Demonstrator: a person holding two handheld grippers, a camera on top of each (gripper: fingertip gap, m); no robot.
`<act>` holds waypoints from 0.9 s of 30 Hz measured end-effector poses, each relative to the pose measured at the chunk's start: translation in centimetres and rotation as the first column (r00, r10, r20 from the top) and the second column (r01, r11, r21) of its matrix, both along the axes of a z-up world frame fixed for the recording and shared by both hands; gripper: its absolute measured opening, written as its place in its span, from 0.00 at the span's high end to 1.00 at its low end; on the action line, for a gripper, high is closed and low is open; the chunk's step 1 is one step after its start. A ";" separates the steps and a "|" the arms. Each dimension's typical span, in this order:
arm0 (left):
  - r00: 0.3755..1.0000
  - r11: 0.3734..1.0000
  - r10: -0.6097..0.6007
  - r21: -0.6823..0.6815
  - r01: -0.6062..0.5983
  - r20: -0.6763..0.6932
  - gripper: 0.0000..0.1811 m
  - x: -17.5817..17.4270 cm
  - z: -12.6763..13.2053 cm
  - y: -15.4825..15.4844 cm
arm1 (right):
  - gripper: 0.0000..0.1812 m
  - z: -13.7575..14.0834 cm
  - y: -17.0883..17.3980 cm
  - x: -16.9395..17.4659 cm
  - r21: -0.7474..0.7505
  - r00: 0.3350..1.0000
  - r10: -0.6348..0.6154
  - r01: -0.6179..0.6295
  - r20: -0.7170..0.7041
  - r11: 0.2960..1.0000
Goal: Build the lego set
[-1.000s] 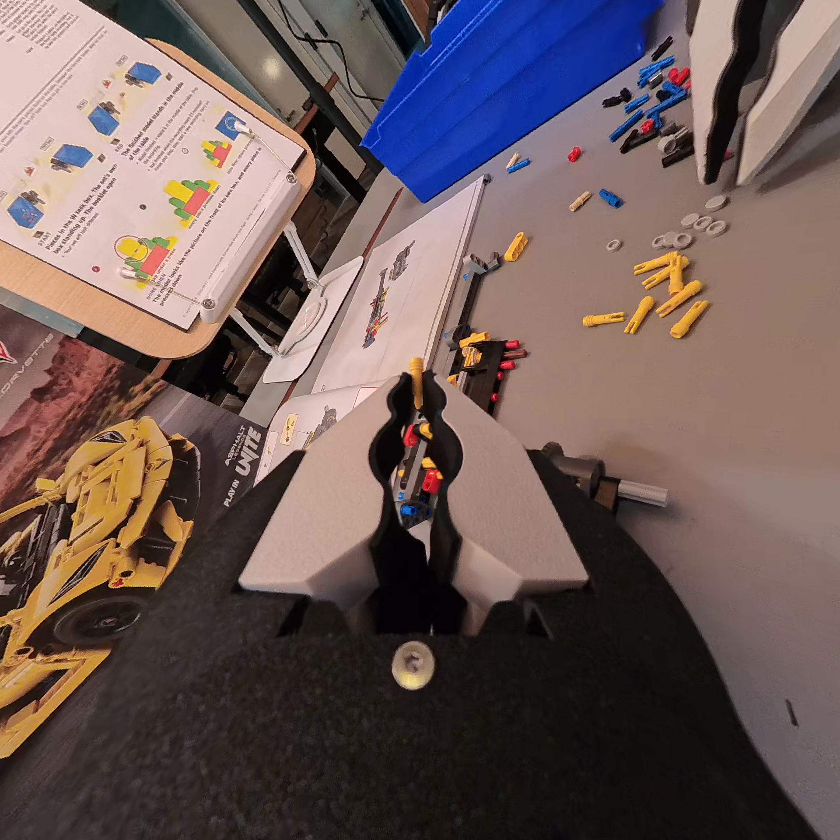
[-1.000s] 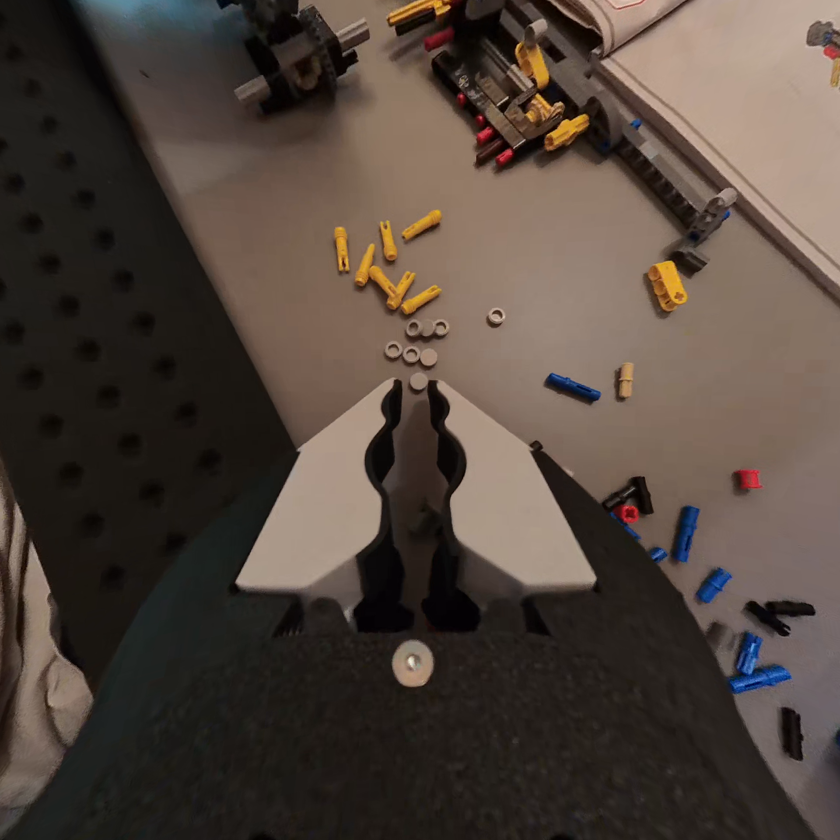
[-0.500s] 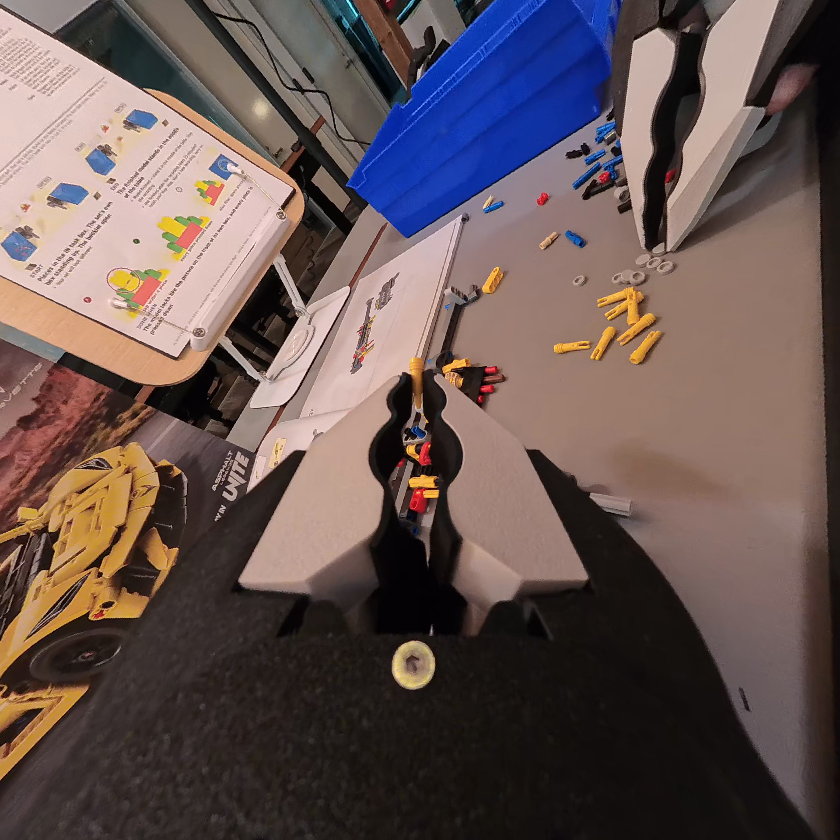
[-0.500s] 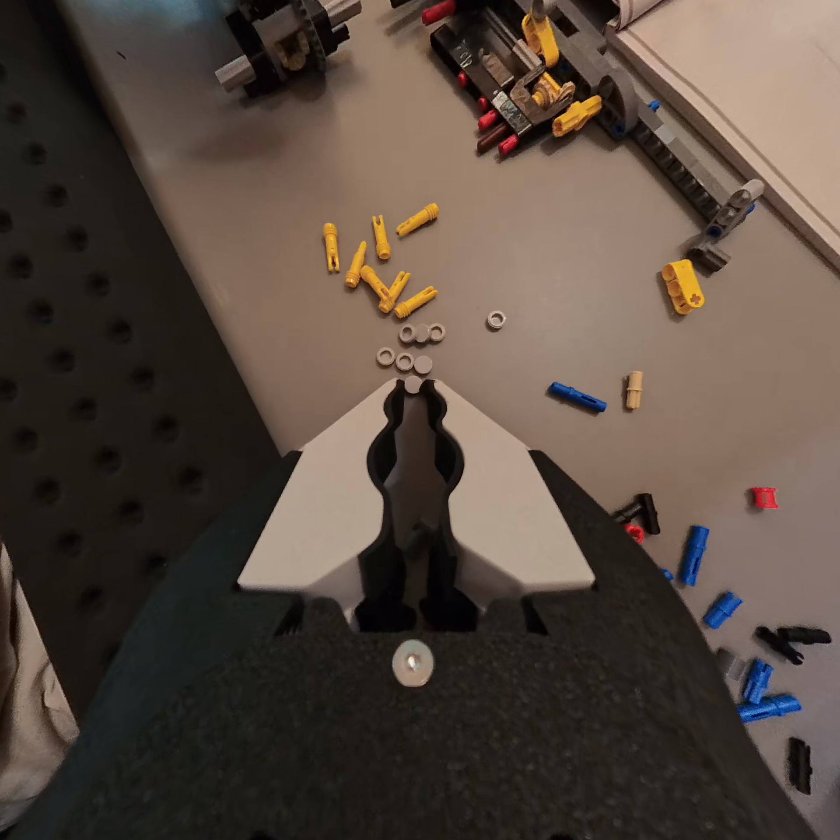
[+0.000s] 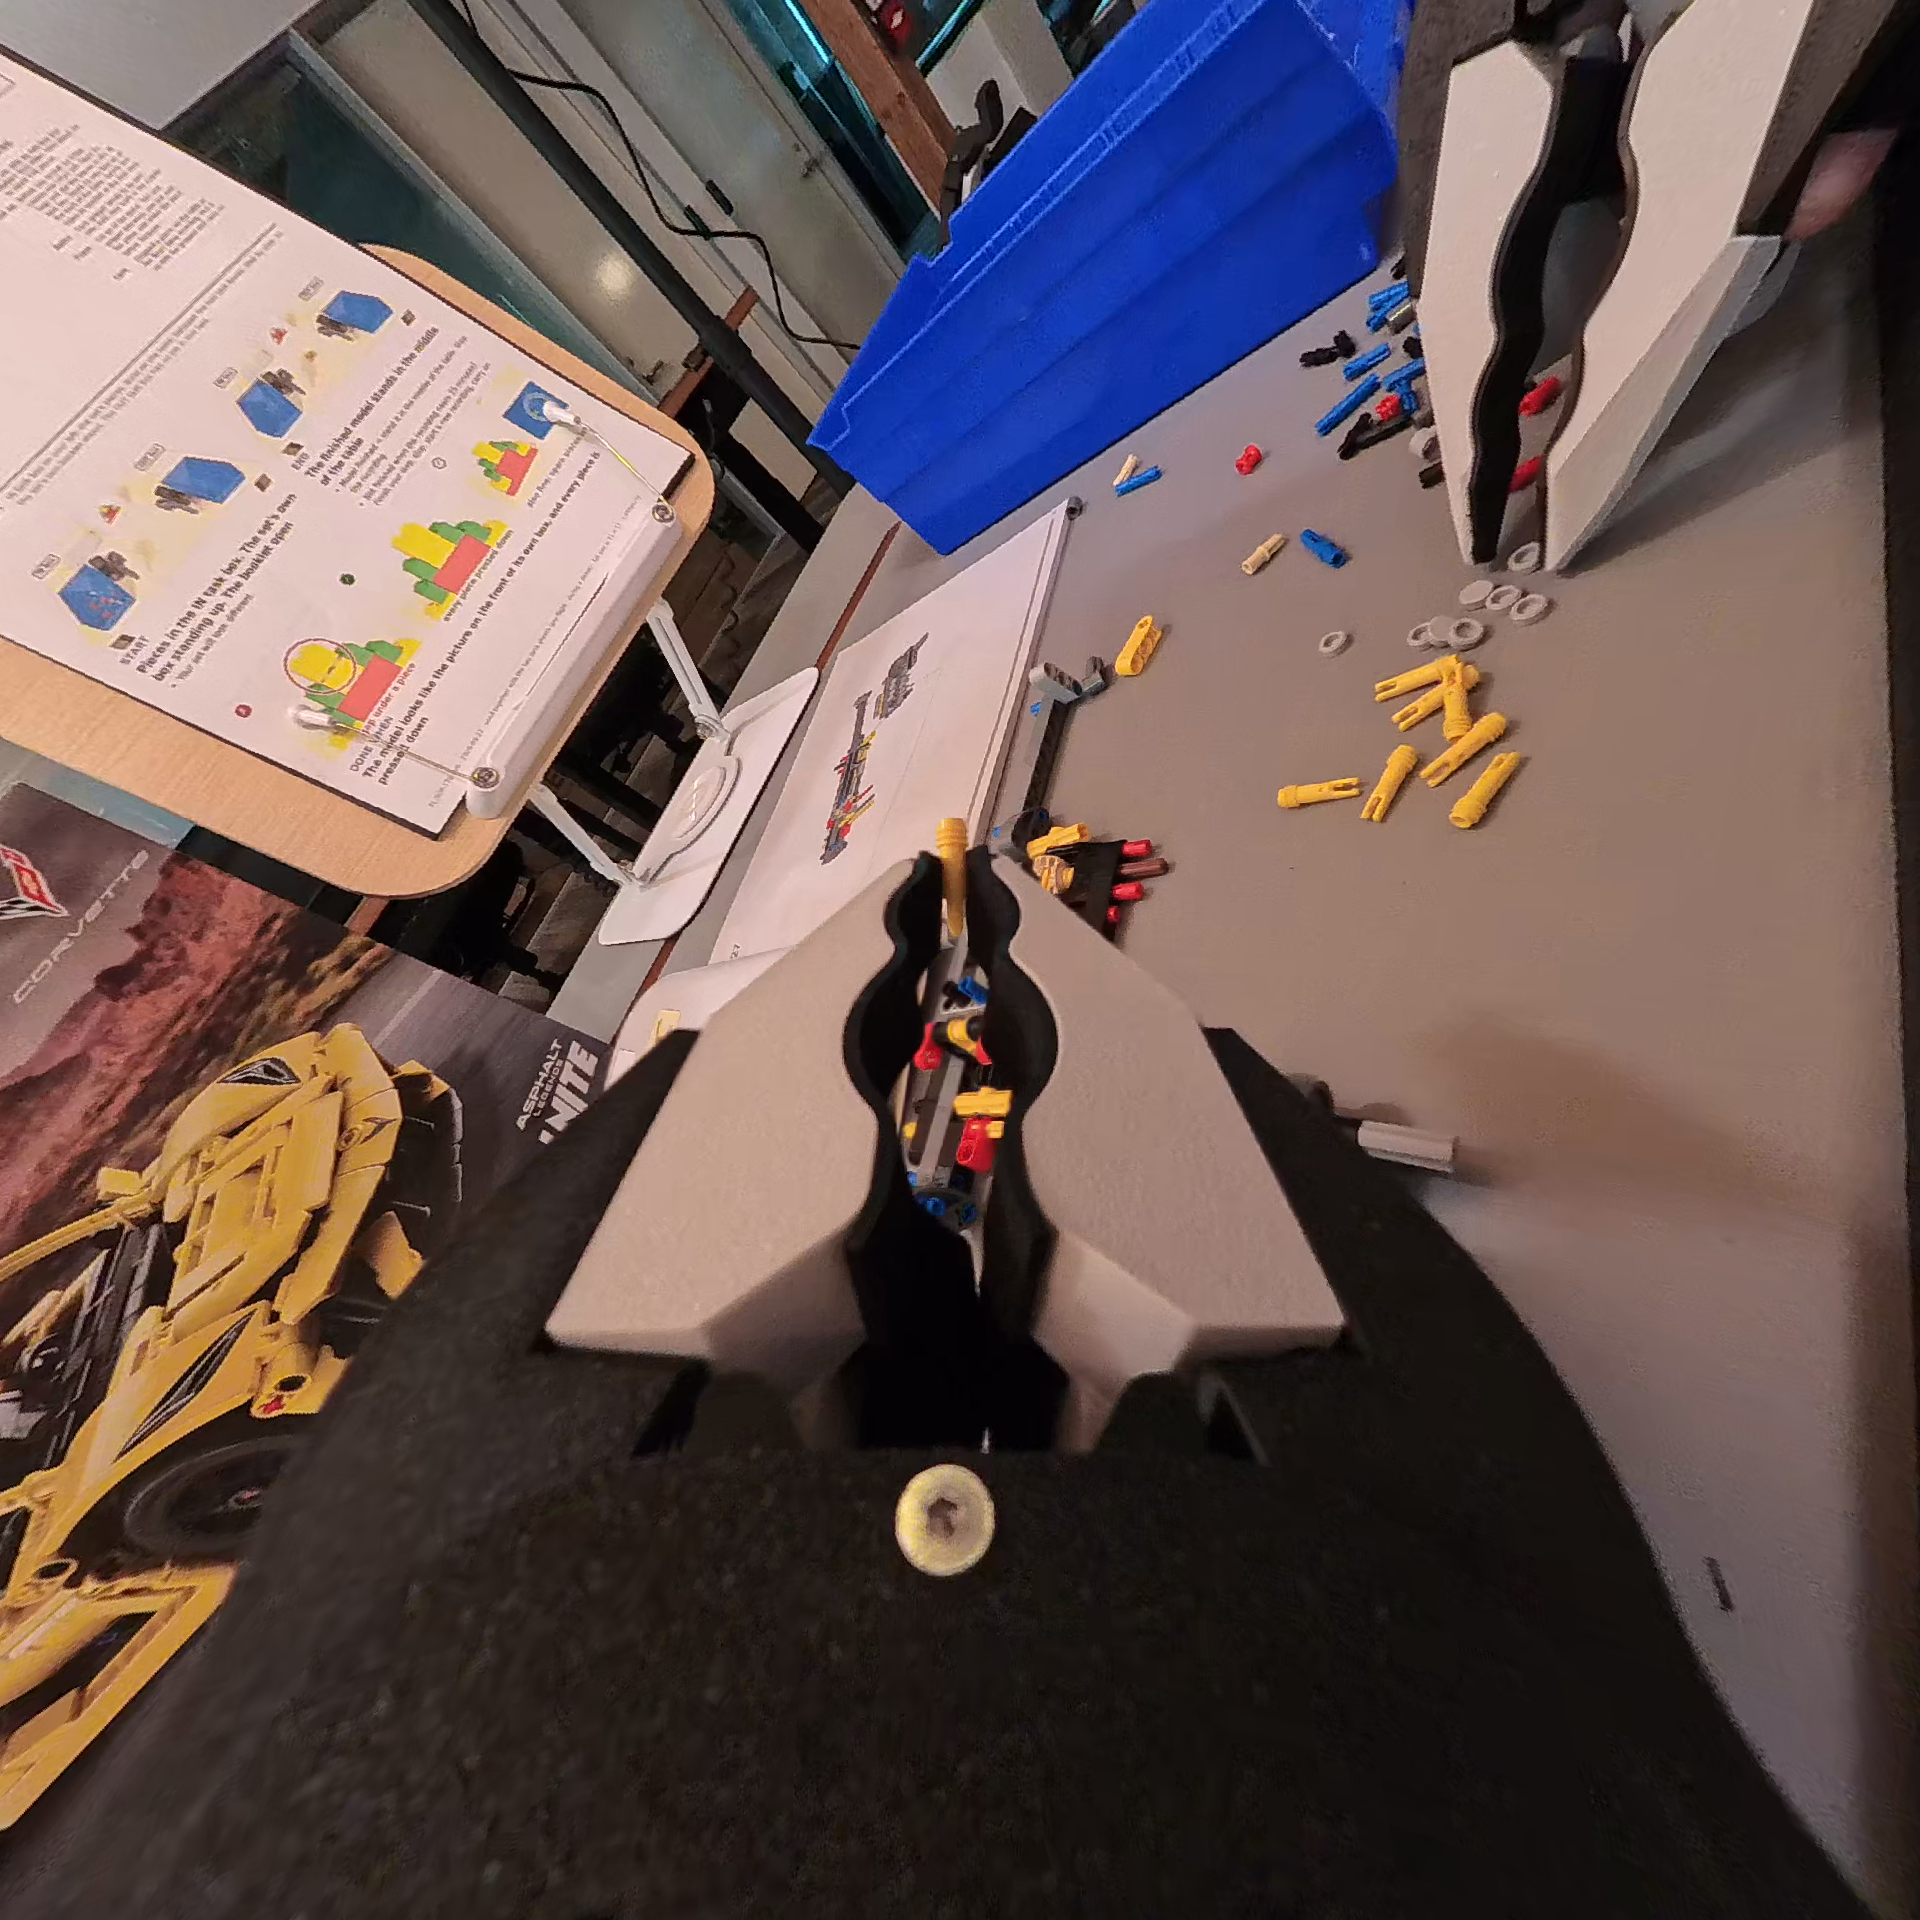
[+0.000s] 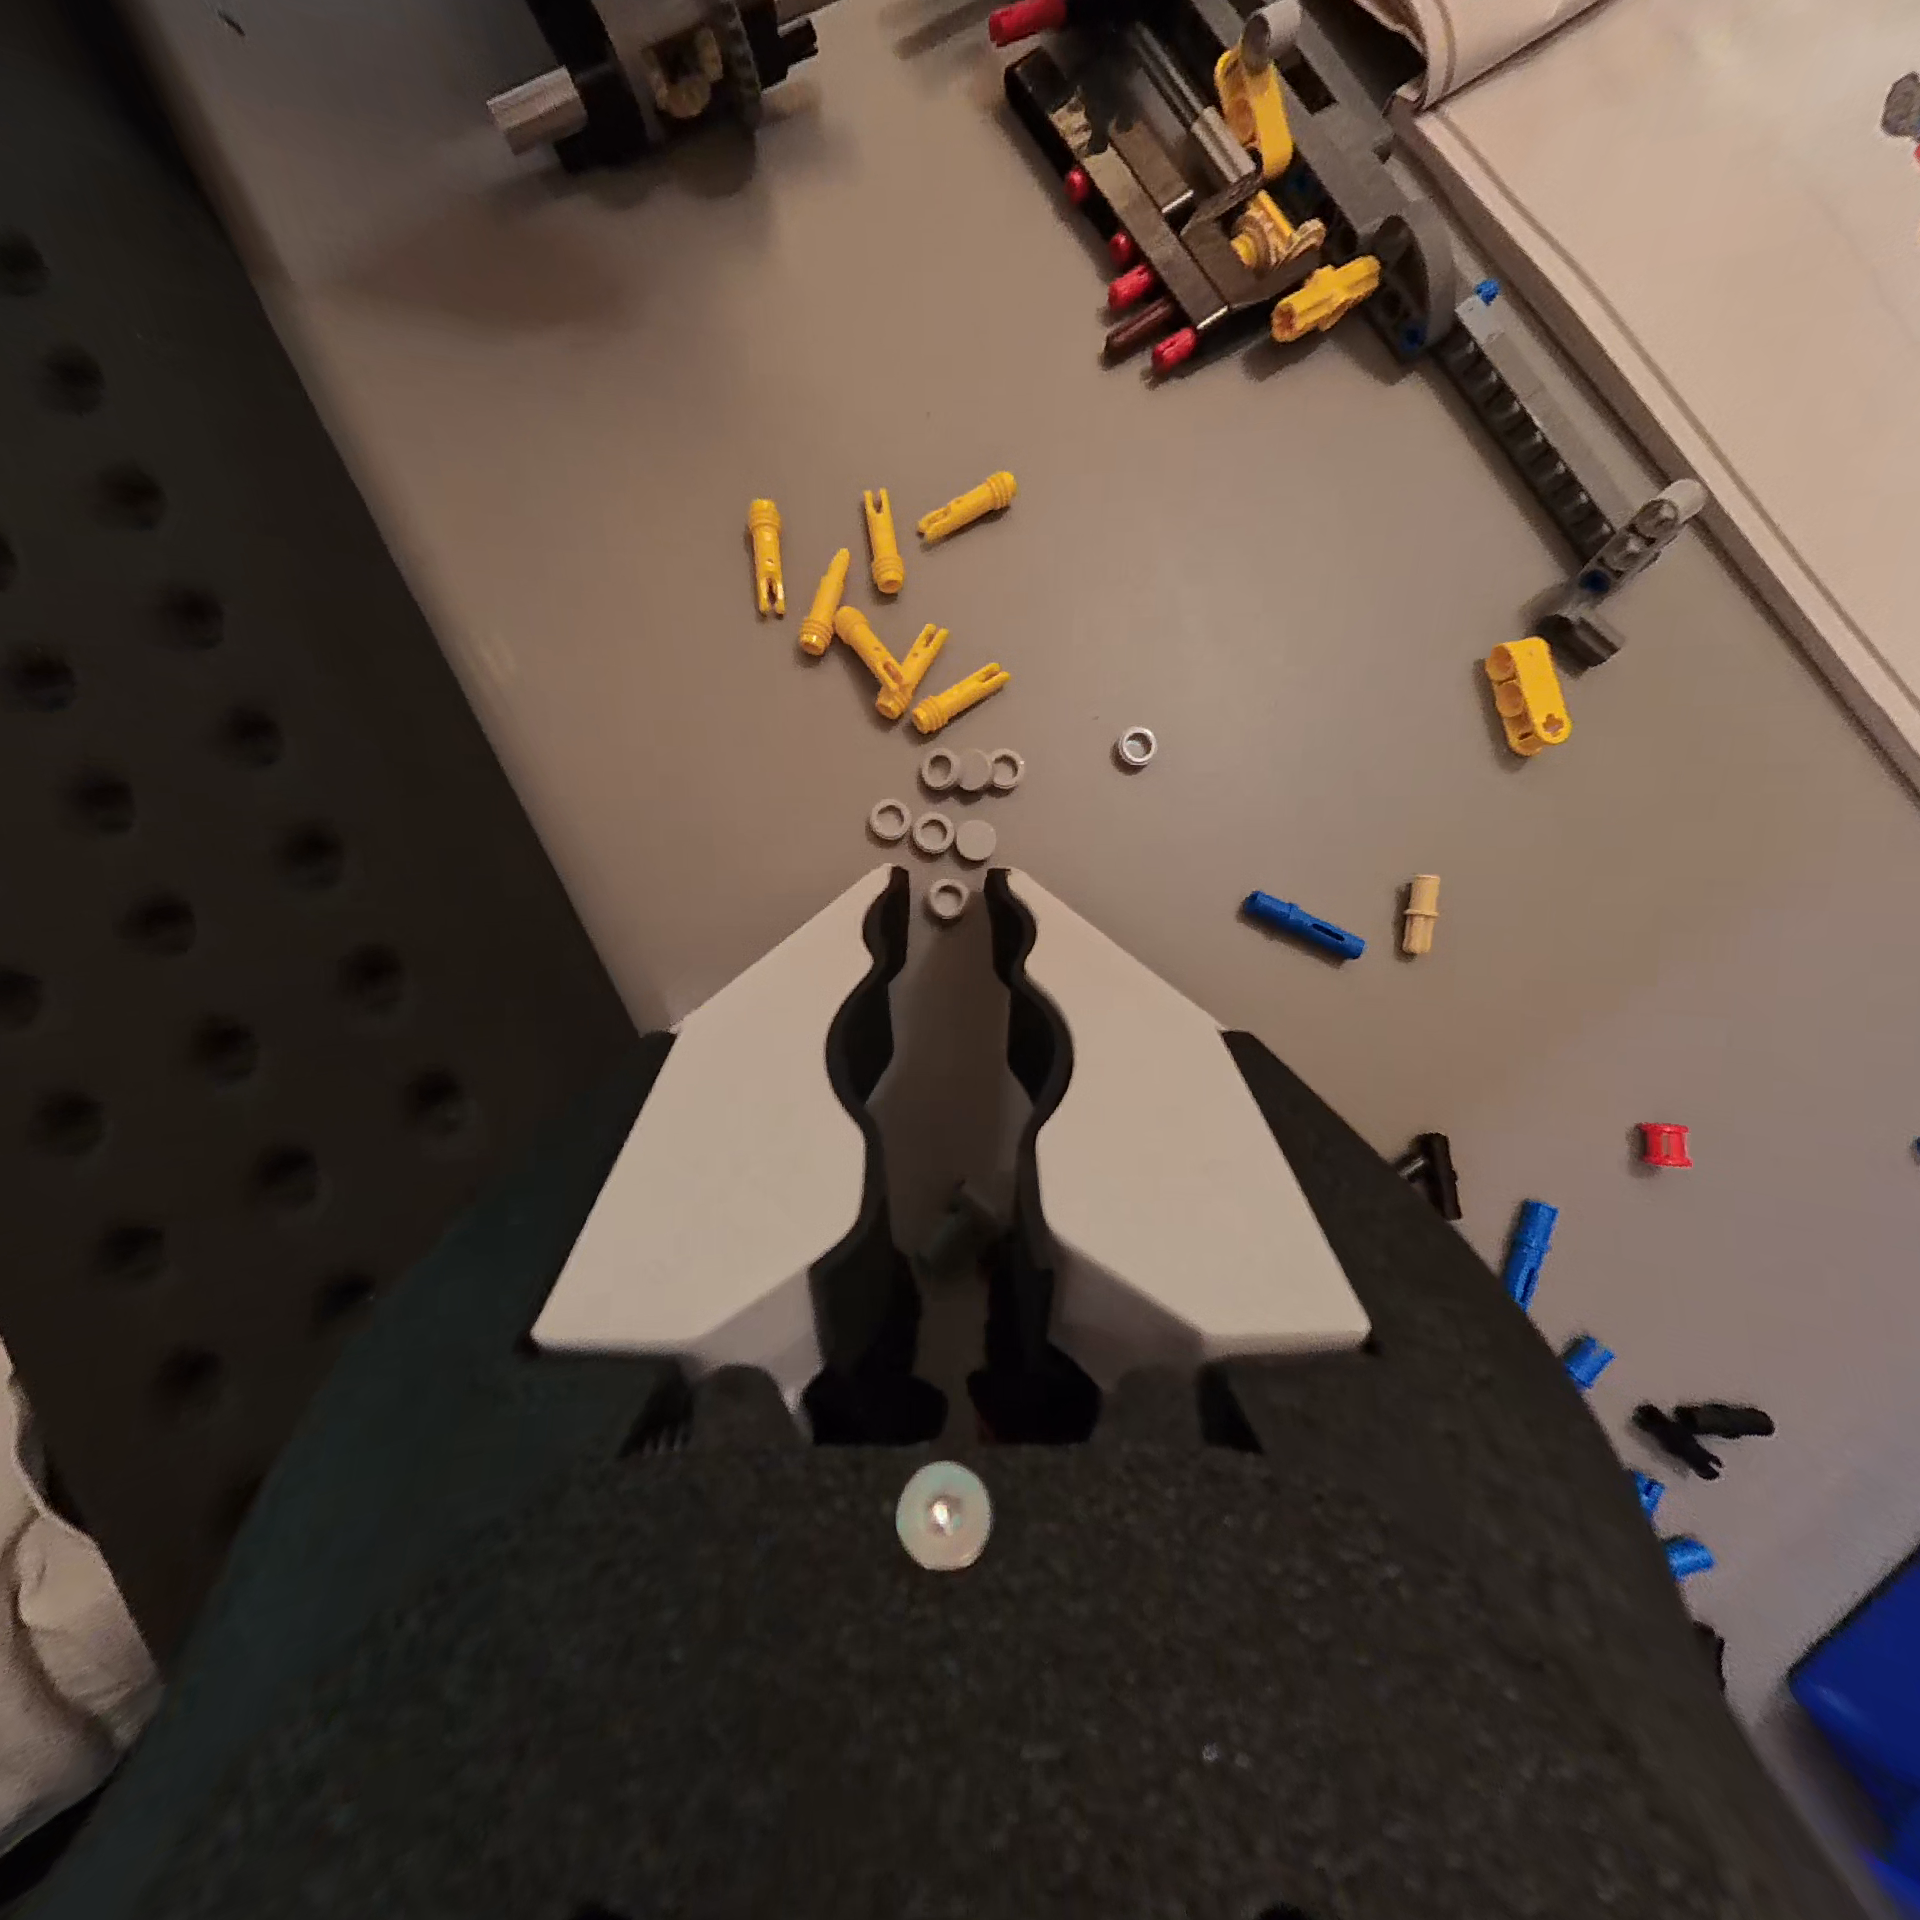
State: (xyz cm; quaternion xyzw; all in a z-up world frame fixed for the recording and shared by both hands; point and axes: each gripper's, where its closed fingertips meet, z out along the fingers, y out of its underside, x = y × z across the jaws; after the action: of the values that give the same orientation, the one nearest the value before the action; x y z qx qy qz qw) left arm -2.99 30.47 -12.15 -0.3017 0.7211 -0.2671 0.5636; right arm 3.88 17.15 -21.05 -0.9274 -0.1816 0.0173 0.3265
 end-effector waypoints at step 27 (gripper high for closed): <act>1.000 0.999 0.006 0.045 -0.005 -0.008 0.98 -0.1 -0.2 0.2 | 0.95 0.2 1.3 0.1 -0.015 0.997 0.060 -0.060 0.048 0.998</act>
State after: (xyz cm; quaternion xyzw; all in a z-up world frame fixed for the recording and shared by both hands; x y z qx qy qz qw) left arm -3.09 30.68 -12.36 -0.2919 0.7285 -0.2479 0.5679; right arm 4.01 18.47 -20.82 -0.9239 -0.2172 0.0056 0.3151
